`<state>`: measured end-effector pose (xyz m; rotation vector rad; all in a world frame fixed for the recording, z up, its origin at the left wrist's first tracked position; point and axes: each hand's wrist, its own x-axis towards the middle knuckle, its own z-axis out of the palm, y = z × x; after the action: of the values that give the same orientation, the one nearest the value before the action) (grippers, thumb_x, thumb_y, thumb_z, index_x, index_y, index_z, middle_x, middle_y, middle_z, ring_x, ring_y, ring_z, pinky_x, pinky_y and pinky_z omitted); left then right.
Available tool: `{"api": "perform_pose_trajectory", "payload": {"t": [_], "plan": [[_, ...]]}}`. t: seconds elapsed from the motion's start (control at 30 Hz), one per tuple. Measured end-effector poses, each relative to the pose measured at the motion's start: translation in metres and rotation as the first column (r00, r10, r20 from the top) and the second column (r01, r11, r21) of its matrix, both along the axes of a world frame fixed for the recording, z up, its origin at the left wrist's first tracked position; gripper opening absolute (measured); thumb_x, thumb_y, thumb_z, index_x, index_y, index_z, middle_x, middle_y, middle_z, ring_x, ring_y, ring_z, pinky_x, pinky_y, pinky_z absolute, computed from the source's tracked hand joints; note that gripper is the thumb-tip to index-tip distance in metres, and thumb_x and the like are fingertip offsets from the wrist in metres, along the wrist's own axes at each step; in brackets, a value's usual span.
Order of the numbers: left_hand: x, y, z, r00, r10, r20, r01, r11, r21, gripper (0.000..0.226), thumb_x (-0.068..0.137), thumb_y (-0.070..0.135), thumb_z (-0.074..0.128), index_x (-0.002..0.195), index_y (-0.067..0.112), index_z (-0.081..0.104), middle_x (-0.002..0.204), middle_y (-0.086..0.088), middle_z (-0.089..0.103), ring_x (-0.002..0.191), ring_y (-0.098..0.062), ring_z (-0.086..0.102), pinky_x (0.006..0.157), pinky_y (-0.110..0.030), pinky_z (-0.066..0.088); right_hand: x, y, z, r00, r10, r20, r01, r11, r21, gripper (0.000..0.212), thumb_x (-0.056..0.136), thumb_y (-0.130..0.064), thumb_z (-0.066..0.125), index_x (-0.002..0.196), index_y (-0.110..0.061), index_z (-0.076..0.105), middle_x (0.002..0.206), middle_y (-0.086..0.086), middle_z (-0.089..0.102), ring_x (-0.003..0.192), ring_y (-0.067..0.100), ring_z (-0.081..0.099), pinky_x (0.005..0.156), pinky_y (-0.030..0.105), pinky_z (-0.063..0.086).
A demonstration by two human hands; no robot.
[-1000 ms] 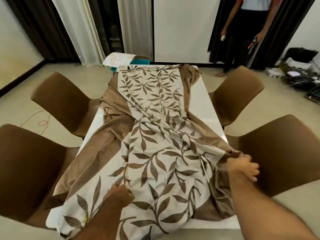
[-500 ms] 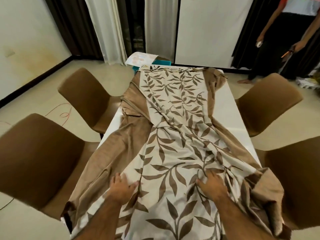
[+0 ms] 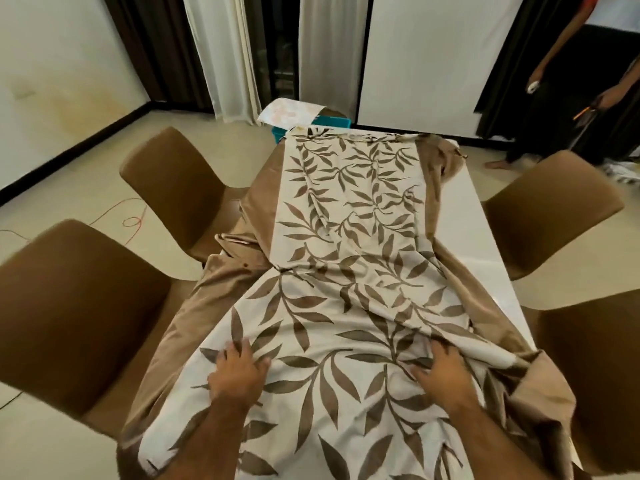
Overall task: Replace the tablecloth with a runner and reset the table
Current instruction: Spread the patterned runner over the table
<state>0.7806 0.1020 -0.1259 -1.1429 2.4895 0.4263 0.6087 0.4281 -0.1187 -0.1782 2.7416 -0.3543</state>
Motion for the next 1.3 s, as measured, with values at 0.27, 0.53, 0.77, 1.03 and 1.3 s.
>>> {"api": "perform_pose_trajectory", "payload": {"t": [0.27, 0.53, 0.77, 1.03, 1.3], "plan": [[-0.003, 0.000, 0.013, 0.989, -0.138, 0.056, 0.144, 0.983, -0.117, 0.055, 0.095, 0.060, 0.033, 0.103, 0.019, 0.069, 0.105, 0.001, 0.070, 0.096, -0.019, 0.066, 0.084, -0.031, 0.051, -0.012, 0.001, 0.019, 0.973, -0.099, 0.209, 0.037, 0.959, 0.281, 0.055, 0.094, -0.056, 0.044, 0.128, -0.015, 0.059, 0.133, 0.005, 0.060, 0.122, 0.024, 0.055, 0.102, 0.036, 0.043], [-0.016, 0.023, 0.003, 0.933, -0.349, -0.087, 0.346, 0.937, -0.049, 0.069, 0.079, 0.065, 0.056, 0.139, 0.035, 0.044, 0.148, 0.004, 0.036, 0.133, -0.024, 0.037, 0.108, -0.045, 0.035, -0.020, -0.056, 0.025, 0.987, 0.156, 0.026, -0.158, 0.980, 0.120, 0.074, 0.081, -0.065, 0.054, 0.140, -0.021, 0.043, 0.145, 0.009, 0.044, 0.134, 0.030, 0.040, 0.108, 0.042, 0.036], [-0.040, 0.041, 0.012, 0.836, -0.453, -0.310, 0.466, 0.884, -0.036, 0.044, 0.089, 0.067, 0.039, 0.097, 0.033, 0.066, 0.086, 0.011, 0.071, 0.079, -0.008, 0.065, 0.074, -0.028, 0.050, -0.044, -0.018, 0.013, 0.980, -0.183, 0.077, 0.170, 0.974, 0.147, 0.067, 0.088, -0.069, 0.037, 0.119, -0.017, 0.064, 0.125, 0.010, 0.064, 0.114, 0.029, 0.059, 0.093, 0.035, 0.048], [-0.110, 0.019, 0.017, 0.859, -0.240, -0.452, 0.203, 0.970, -0.131, 0.027, 0.091, 0.032, 0.056, 0.111, 0.019, 0.068, 0.110, -0.006, 0.064, 0.100, -0.026, 0.061, 0.084, -0.036, 0.051, -0.099, -0.040, 0.025, 0.998, 0.019, -0.056, -0.016, 0.998, 0.059, 0.043, 0.091, -0.044, 0.048, 0.123, -0.017, 0.057, 0.122, 0.009, 0.061, 0.115, 0.030, 0.057, 0.094, 0.039, 0.048], [-0.148, -0.018, -0.008, 0.978, -0.142, -0.154, 0.134, 0.989, -0.061, 0.062, 0.095, 0.058, 0.040, 0.149, 0.029, 0.033, 0.157, -0.003, 0.030, 0.144, -0.030, 0.026, 0.116, -0.053, 0.024, -0.146, -0.055, -0.011, 0.990, 0.107, -0.090, -0.107, 0.994, 0.010, 0.055, 0.096, -0.048, 0.043, 0.146, -0.030, 0.033, 0.158, 0.008, 0.023, 0.141, 0.034, 0.026, 0.114, 0.052, 0.029]]}}
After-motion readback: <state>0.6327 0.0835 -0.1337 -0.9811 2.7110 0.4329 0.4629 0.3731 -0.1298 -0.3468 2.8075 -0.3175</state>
